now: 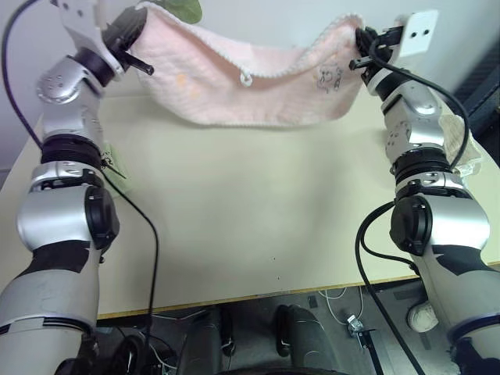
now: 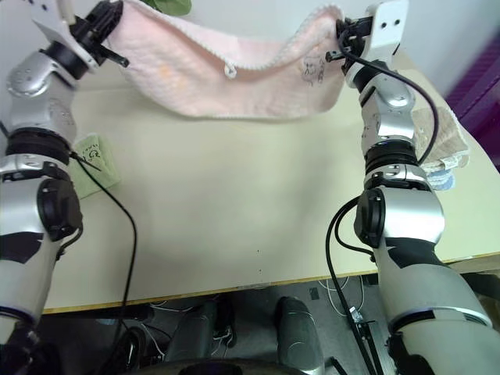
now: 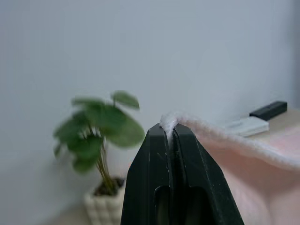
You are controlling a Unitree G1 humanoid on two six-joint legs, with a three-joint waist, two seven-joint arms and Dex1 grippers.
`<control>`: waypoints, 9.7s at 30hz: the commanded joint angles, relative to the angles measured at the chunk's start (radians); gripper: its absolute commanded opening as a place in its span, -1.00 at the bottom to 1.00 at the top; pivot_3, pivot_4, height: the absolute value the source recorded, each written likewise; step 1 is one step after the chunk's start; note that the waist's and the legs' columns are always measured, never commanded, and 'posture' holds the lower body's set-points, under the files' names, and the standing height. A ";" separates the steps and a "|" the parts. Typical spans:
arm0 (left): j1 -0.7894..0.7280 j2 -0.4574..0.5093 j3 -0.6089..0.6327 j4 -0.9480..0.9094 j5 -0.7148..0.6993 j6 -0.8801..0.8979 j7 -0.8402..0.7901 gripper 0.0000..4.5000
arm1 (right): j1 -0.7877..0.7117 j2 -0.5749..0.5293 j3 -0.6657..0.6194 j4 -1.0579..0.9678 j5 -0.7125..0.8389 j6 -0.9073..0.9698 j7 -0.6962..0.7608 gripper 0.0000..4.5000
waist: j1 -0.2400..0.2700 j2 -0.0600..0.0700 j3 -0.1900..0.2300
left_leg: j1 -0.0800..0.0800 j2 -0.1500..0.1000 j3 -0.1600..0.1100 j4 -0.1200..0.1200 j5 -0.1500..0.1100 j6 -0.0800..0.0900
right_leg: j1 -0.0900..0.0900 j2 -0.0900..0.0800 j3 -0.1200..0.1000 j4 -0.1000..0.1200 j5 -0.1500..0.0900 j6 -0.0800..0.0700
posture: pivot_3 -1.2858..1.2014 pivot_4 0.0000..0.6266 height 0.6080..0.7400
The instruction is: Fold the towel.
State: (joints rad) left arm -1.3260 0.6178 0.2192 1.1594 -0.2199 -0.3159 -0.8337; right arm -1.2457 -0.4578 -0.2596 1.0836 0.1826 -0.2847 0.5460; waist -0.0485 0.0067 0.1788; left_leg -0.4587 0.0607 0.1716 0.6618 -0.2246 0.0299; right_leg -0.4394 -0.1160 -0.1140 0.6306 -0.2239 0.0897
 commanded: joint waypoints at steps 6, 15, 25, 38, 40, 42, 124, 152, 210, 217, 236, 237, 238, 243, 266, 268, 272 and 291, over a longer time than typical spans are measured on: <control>0.389 0.063 0.012 -0.256 -0.124 0.071 -0.482 -1.00 | 0.525 0.024 0.055 -0.577 0.126 0.089 0.243 -0.99 | 0.006 0.000 0.000 | 0.012 0.000 -0.001 0.002 -0.001 0.001 | 0.011 -0.001 0.000 0.000 -0.001 0.001 | 0.03 -0.52 1.00; 0.656 0.117 0.006 -0.544 -0.165 0.202 -0.592 -1.00 | 0.823 -0.147 0.149 -0.825 0.025 0.134 0.353 -0.99 | 0.014 0.000 0.000 | 0.013 0.002 -0.006 0.003 -0.002 0.002 | 0.011 -0.002 0.001 0.001 0.000 -0.001 | 0.03 -0.52 1.00; 0.731 0.121 0.014 -0.646 -0.184 0.240 -0.549 -1.00 | 0.877 -0.249 0.207 -0.859 -0.128 0.008 0.335 0.75 | 0.007 -0.001 0.000 | 0.013 0.002 -0.006 0.003 -0.003 0.003 | 0.012 -0.003 0.001 0.001 0.000 -0.001 | 0.03 -0.52 1.00; 0.755 0.121 0.013 -0.704 -0.199 0.273 -0.530 -1.00 | 0.890 -0.337 0.312 -0.923 -0.257 -0.161 0.348 0.52 | 0.011 -0.001 0.000 | 0.014 0.002 -0.006 0.003 -0.003 0.003 | 0.012 -0.003 0.001 0.000 0.000 -0.001 | 0.03 -0.52 1.00; 0.758 0.122 0.012 -0.708 -0.202 0.276 -0.528 -1.00 | 0.883 -0.334 0.319 -0.925 -0.267 -0.169 0.335 0.18 | 0.011 -0.001 0.000 | 0.013 0.002 -0.005 0.003 -0.003 0.003 | 0.012 -0.003 0.001 0.000 0.000 -0.001 | 0.03 -0.52 1.00; 0.761 0.124 0.012 -0.712 -0.202 0.278 -0.527 -1.00 | 0.881 -0.329 0.322 -0.928 -0.257 -0.168 0.333 -0.30 | 0.012 -0.001 0.000 | 0.013 0.002 -0.005 0.003 -0.003 0.003 | 0.012 -0.003 0.001 0.000 0.000 -0.001 | 0.03 -0.52 1.00; 0.530 0.075 -0.046 -0.103 -0.065 0.114 -0.436 -1.00 | 0.485 -0.322 0.253 -0.288 -0.114 -0.043 0.536 -0.99 | 0.032 -0.002 0.000 | 0.013 0.002 -0.002 0.005 -0.003 0.003 | 0.011 -0.003 -0.001 0.001 -0.002 -0.004 | 0.03 -0.52 1.00; 0.577 0.026 0.074 -0.400 -0.198 0.462 -0.342 0.97 | 0.575 -0.322 0.186 -0.376 -0.063 0.000 0.498 0.67 | 0.034 -0.002 0.000 | 0.013 0.002 -0.003 0.005 -0.003 0.003 | 0.011 -0.003 0.000 0.002 -0.002 -0.004 | 0.03 -0.52 1.00; 0.843 -0.061 0.018 -0.909 -0.341 0.745 -0.216 1.00 | 0.849 -0.654 0.366 -0.581 -0.491 -0.474 0.201 0.53 | 0.039 -0.003 0.000 | 0.015 0.002 -0.006 0.005 -0.002 0.002 | 0.014 -0.003 0.000 0.001 -0.002 -0.003 | 0.03 -0.52 1.00; 0.826 -0.070 0.026 -0.920 -0.358 0.754 -0.194 0.89 | 0.785 -0.691 0.290 -0.635 -0.387 -0.294 0.231 0.42 | 0.028 -0.003 0.000 | 0.016 0.003 -0.006 0.005 -0.002 0.002 | 0.014 -0.003 0.000 0.001 -0.002 -0.003 | 0.03 -0.52 1.00; 0.783 -0.496 -0.022 -0.924 -0.263 0.665 0.353 -0.98 | 0.771 0.249 0.115 -0.965 0.099 0.522 -0.296 -1.00 | 0.053 -0.005 -0.001 | 0.013 0.000 -0.009 0.007 -0.003 0.003 | 0.015 -0.003 -0.001 0.001 -0.002 -0.003 | 0.03 -0.52 1.00; 0.789 -0.507 -0.029 -0.912 -0.249 0.653 0.364 -0.98 | 0.791 0.259 0.118 -0.969 0.096 0.527 -0.306 -1.00 | 0.052 -0.005 -0.002 | 0.013 0.000 -0.009 0.007 -0.003 0.003 | 0.015 -0.003 -0.001 0.001 -0.002 -0.003 | 0.03 -0.52 1.00; 0.798 -0.510 -0.041 -0.901 -0.232 0.638 0.361 -0.98 | 0.816 0.269 0.125 -0.976 0.093 0.527 -0.312 -1.00 | 0.051 -0.005 -0.002 | 0.014 0.000 -0.009 0.006 -0.003 0.003 | 0.015 -0.002 -0.001 0.001 -0.002 -0.003 | 0.03 -0.52 1.00; 0.810 -0.482 -0.043 -0.835 -0.184 0.582 0.361 -0.98 | 0.900 0.287 0.097 -0.959 0.078 0.536 -0.380 -1.00 | 0.034 -0.005 -0.002 | 0.014 0.000 -0.009 0.005 -0.003 0.003 | 0.014 -0.002 -0.001 0.001 -0.002 -0.003 | 0.03 -0.52 1.00; 0.805 -0.253 0.004 -0.836 -0.272 0.593 0.083 0.77 | 0.943 0.159 -0.197 -1.102 0.400 0.755 -0.377 1.00 | 0.034 -0.005 -0.003 | 0.014 0.003 -0.009 0.004 -0.006 0.007 | 0.014 -0.002 -0.001 0.001 -0.002 -0.003 | 0.03 -0.52 1.00; 0.800 -0.234 -0.003 -0.853 -0.279 0.606 0.045 0.98 | 0.958 0.159 -0.248 -1.159 0.492 0.844 -0.410 1.00 | 0.036 -0.005 -0.003 | 0.014 0.003 -0.010 0.004 -0.006 0.007 | 0.014 -0.002 -0.001 0.001 -0.002 -0.003 | 0.03 -0.52 1.00; 0.806 -0.161 -0.049 -0.914 -0.319 0.654 -0.153 0.98 | 1.002 0.182 -0.384 -1.305 0.849 1.068 -0.559 1.00 | 0.035 -0.005 -0.003 | 0.013 0.003 -0.010 0.003 -0.006 0.008 | 0.013 -0.002 -0.001 0.000 -0.002 -0.004 | 0.03 -0.52 1.00; 0.708 -0.032 -0.128 -0.895 -0.328 0.644 -0.545 0.98 | 1.428 0.006 -0.319 -1.473 1.666 1.094 -0.967 1.00 | 0.036 -0.005 -0.003 | 0.013 0.003 -0.010 0.002 -0.008 0.008 | 0.013 -0.003 0.000 -0.003 -0.004 -0.008 | 0.03 -0.52 1.00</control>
State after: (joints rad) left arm -0.5998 0.5775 0.0852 0.2764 -0.5459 0.3407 -1.3727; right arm 0.1852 -0.4408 -0.5858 -0.3709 1.8204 0.8329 -0.4198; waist -0.0127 0.0019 0.1762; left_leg -0.4459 0.0639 0.1616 0.6635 -0.2324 0.0378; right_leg -0.4265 -0.1185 -0.1141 0.6275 -0.2282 0.0819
